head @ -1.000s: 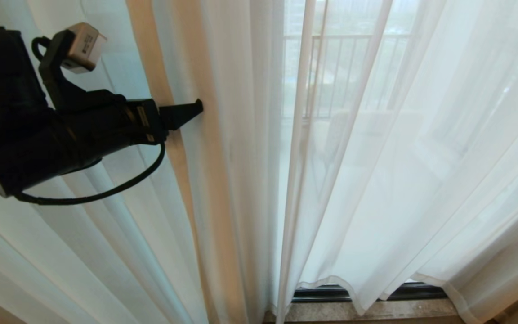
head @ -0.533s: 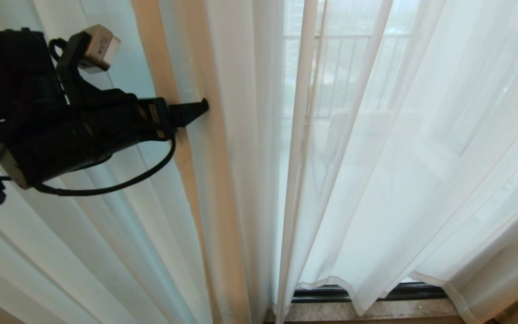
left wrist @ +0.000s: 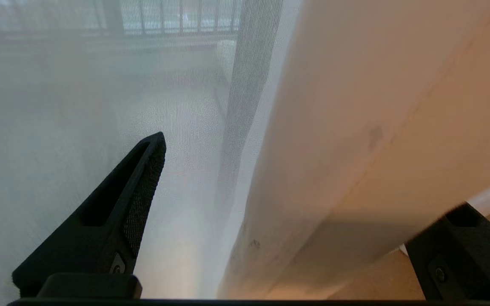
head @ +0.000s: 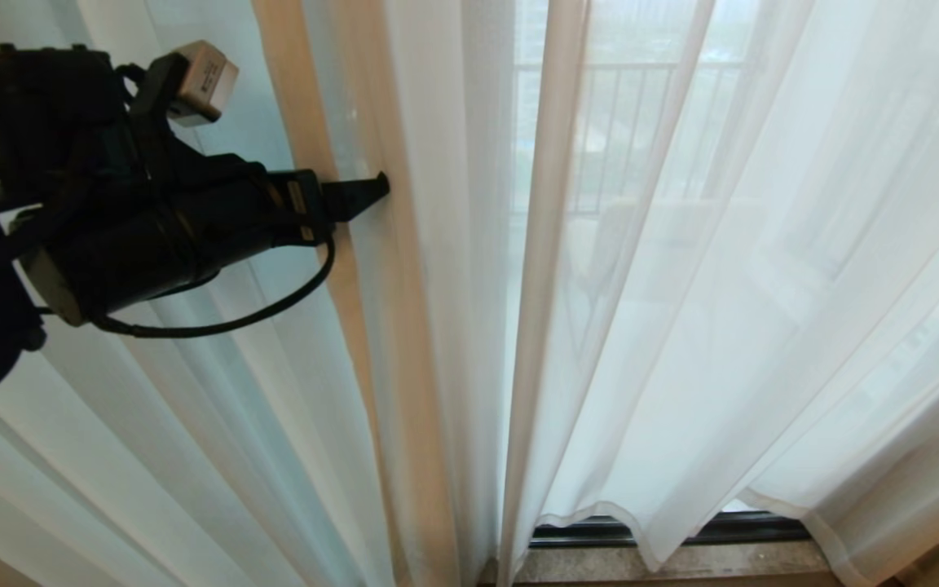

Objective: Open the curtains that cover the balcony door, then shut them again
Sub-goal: Pull the inner curtains open on both sides

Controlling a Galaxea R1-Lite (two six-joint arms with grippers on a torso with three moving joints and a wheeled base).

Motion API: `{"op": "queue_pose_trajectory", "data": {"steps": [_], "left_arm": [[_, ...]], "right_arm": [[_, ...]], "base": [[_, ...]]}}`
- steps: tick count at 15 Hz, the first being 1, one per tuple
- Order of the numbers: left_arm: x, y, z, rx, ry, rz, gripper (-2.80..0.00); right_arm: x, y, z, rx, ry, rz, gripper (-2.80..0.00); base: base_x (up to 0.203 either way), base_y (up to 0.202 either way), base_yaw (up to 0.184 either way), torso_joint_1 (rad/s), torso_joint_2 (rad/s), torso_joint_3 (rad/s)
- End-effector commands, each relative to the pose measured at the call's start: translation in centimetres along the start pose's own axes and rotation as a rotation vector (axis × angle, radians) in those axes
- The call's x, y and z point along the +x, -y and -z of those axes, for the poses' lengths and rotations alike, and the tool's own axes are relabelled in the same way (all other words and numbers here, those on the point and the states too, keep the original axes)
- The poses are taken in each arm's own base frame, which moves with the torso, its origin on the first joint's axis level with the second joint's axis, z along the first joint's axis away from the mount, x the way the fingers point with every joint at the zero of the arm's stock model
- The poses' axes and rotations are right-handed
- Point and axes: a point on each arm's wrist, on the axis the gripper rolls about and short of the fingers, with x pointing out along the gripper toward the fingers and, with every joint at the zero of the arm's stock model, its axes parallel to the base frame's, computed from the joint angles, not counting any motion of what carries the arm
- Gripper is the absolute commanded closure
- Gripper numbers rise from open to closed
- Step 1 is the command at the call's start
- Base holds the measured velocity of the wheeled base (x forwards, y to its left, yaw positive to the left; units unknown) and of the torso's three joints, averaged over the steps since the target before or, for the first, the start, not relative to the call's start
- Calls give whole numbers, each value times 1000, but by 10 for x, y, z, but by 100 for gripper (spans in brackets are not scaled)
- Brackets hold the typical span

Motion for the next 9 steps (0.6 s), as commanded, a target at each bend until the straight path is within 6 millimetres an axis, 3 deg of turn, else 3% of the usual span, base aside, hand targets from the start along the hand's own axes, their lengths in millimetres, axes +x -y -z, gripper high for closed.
{"op": "queue_pose_trajectory", "data": {"steps": [1, 7, 8, 9], "left_arm": [[6, 0, 1, -2, -3, -2, -280], [8, 0, -1, 0, 48, 7, -280], [10, 0, 0, 2, 74, 8, 0], [11, 0, -1, 3, 80, 9, 0]], "right_arm": [[0, 0, 0, -1, -1, 0, 0], [0, 0, 0, -1, -1, 0, 0], [0, 0, 0, -1, -1, -1, 0], [0, 0, 0, -1, -1, -1, 0]], "base": [[0, 0, 0, 0, 0, 0], [0, 0, 0, 0, 0, 0], [0, 0, 0, 0, 0, 0], [0, 0, 0, 0, 0, 0]]}}
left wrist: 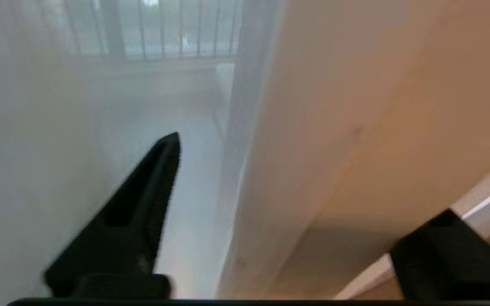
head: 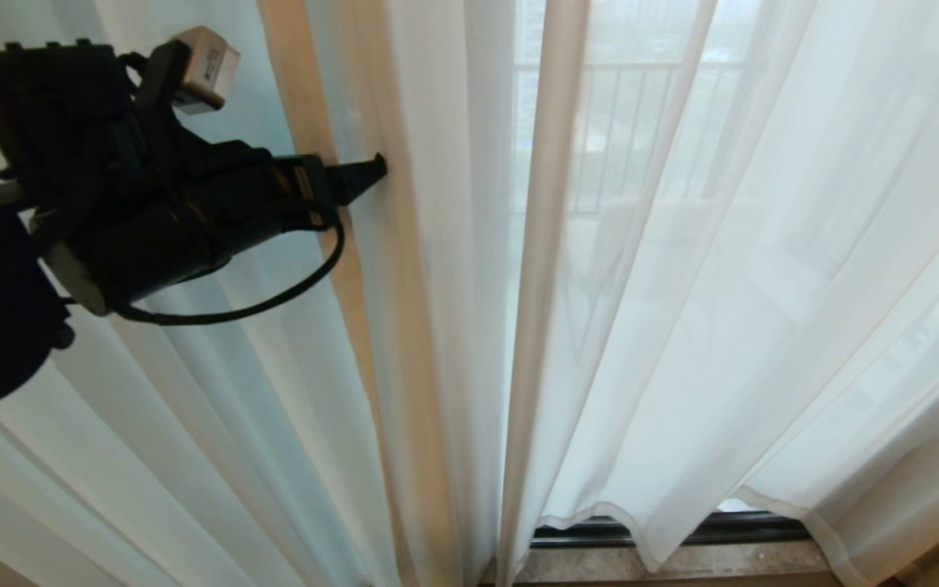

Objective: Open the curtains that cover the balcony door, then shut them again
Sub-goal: Pull the inner curtains open on both sides

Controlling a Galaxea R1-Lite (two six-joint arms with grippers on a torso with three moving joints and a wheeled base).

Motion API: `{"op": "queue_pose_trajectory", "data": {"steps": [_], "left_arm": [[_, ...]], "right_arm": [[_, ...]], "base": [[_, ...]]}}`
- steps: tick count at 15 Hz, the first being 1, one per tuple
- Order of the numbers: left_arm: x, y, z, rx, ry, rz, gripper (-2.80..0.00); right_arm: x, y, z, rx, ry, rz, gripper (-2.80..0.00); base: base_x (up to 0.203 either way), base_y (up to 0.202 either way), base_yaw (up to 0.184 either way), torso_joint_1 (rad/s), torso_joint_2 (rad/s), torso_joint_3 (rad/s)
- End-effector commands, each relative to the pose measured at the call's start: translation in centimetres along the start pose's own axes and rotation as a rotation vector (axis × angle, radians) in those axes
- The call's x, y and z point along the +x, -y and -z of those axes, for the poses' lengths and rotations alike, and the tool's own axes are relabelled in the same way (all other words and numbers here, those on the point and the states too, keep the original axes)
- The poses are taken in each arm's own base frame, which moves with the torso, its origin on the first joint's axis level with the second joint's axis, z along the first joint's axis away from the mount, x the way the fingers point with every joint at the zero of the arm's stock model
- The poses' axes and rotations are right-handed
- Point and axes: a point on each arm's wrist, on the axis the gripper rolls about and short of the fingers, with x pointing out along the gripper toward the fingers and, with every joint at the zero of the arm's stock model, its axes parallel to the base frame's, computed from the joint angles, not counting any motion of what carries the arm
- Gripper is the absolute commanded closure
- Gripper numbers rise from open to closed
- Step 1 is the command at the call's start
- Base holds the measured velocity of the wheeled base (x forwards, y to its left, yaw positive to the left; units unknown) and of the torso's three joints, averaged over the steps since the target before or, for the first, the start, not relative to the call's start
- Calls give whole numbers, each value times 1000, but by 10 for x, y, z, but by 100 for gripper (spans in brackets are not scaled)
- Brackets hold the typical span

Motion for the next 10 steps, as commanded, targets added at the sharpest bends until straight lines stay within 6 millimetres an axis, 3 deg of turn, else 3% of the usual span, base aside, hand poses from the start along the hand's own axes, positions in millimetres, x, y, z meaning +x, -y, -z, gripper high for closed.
{"op": "queue_pose_trajectory", "data": {"steps": [1, 10], "left_arm": [[2, 0, 2, -1, 5, 0, 0], [-1, -4, -2, -1, 27, -59, 0]], "right_arm": [[0, 0, 0, -1, -1, 0, 0], [0, 0, 0, -1, -1, -1, 0]], "base": [[0, 0, 0, 0, 0, 0], [0, 0, 0, 0, 0, 0]]}}
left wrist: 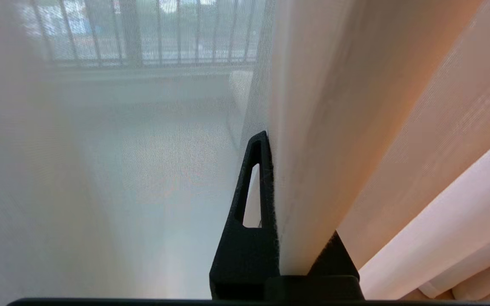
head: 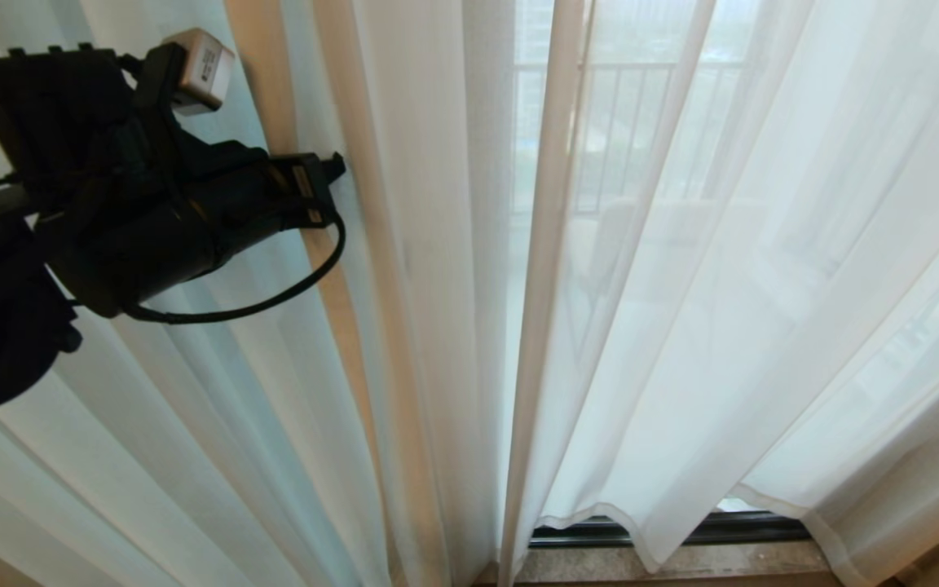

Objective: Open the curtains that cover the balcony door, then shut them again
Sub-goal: Pull the inner curtains open on both sides

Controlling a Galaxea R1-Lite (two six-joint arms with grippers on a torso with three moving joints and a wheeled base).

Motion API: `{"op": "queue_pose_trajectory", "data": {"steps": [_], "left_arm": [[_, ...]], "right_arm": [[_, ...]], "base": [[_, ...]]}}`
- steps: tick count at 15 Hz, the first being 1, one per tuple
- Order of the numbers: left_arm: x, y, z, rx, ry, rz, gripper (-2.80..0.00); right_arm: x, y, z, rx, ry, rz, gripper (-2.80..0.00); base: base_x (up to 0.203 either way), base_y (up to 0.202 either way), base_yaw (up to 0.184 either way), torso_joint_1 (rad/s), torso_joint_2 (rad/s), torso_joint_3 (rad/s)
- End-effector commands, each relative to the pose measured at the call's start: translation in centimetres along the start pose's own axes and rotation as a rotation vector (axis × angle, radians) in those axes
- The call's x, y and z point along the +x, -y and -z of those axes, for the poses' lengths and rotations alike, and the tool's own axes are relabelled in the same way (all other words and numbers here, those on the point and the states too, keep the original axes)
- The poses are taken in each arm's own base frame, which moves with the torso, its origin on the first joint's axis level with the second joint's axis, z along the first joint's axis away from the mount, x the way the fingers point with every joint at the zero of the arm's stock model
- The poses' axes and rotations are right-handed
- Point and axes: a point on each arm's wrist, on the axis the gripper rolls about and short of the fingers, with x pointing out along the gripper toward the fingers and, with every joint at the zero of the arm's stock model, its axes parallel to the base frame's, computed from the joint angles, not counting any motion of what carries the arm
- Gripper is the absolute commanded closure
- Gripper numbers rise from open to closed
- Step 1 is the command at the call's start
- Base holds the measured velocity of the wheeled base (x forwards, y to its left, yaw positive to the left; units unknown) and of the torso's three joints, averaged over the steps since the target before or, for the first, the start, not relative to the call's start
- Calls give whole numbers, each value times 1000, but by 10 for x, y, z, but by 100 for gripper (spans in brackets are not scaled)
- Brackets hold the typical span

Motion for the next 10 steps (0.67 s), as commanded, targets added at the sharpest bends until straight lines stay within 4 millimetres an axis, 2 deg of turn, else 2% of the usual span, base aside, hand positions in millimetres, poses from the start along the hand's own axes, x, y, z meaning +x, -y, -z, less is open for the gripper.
{"op": "queue_pose_trajectory", "data": {"steps": [1, 6, 10], "left_arm": [[-2, -3, -4, 0, 16, -12, 0], [-10, -7, -10, -2, 57, -143, 0], [-23, -10, -13, -1, 71, -184, 0]], "right_arm": [[0, 0, 0, -1, -1, 0, 0], [0, 0, 0, -1, -1, 0, 0], [0, 0, 0, -1, -1, -1, 0]], "base": [[0, 0, 0, 0, 0, 0], [0, 0, 0, 0, 0, 0], [0, 0, 0, 0, 0, 0]]}}
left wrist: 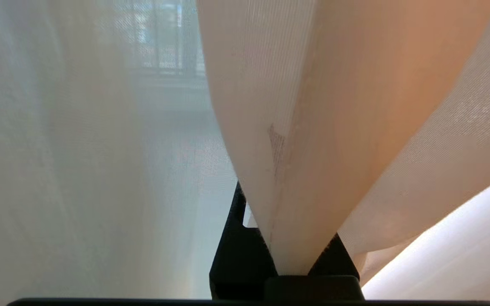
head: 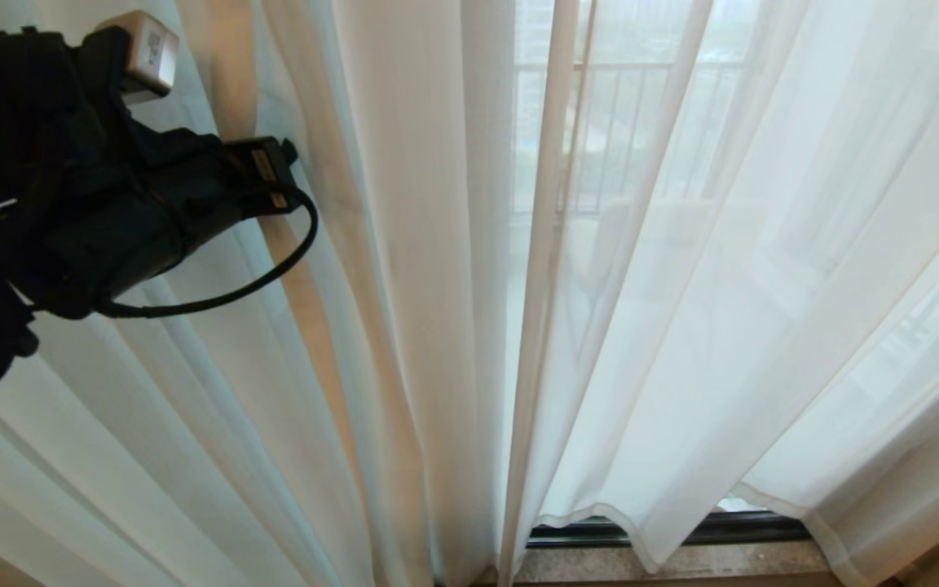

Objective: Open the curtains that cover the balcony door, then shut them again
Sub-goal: Pull the inner curtains open on both sides

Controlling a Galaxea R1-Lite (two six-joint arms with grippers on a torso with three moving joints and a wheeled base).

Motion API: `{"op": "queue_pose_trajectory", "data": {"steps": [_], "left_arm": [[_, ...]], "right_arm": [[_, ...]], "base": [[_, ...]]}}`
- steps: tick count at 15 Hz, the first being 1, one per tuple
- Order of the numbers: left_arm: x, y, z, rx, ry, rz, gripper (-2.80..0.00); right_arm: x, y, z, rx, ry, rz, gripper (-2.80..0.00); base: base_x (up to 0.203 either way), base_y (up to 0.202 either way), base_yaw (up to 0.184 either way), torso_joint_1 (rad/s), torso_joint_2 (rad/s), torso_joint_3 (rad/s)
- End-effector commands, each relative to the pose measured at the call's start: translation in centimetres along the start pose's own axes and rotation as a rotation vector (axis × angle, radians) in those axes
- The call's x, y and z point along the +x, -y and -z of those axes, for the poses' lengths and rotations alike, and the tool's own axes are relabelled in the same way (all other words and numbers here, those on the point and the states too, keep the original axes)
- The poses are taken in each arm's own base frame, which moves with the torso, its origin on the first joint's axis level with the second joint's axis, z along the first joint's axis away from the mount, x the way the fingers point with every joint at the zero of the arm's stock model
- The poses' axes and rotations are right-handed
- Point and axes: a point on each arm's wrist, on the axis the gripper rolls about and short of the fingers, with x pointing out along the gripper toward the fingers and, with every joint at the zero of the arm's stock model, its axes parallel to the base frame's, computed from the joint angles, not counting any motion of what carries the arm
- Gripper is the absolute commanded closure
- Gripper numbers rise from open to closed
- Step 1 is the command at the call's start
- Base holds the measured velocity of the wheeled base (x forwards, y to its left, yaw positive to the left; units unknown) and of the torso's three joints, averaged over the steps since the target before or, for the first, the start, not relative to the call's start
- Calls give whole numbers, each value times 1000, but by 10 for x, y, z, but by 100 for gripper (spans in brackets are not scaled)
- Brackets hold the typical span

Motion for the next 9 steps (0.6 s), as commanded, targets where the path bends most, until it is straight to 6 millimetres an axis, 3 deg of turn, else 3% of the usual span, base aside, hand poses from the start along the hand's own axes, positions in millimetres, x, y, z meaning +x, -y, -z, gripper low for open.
{"op": "queue_pose_trajectory", "data": {"steps": [1, 6, 9], "left_arm": [[-10, -4, -4, -2, 18, -22, 0], [-22, -10, 2, 6, 4, -81, 0], [-27, -25, 6, 72, 3, -136, 0]], "right_arm": [[0, 0, 0, -1, -1, -1, 0], [0, 0, 0, 0, 0, -2, 0], [0, 0, 0, -1, -1, -1, 0]], "base": [[0, 0, 0, 0, 0, 0], [0, 0, 0, 0, 0, 0], [0, 0, 0, 0, 0, 0]]}}
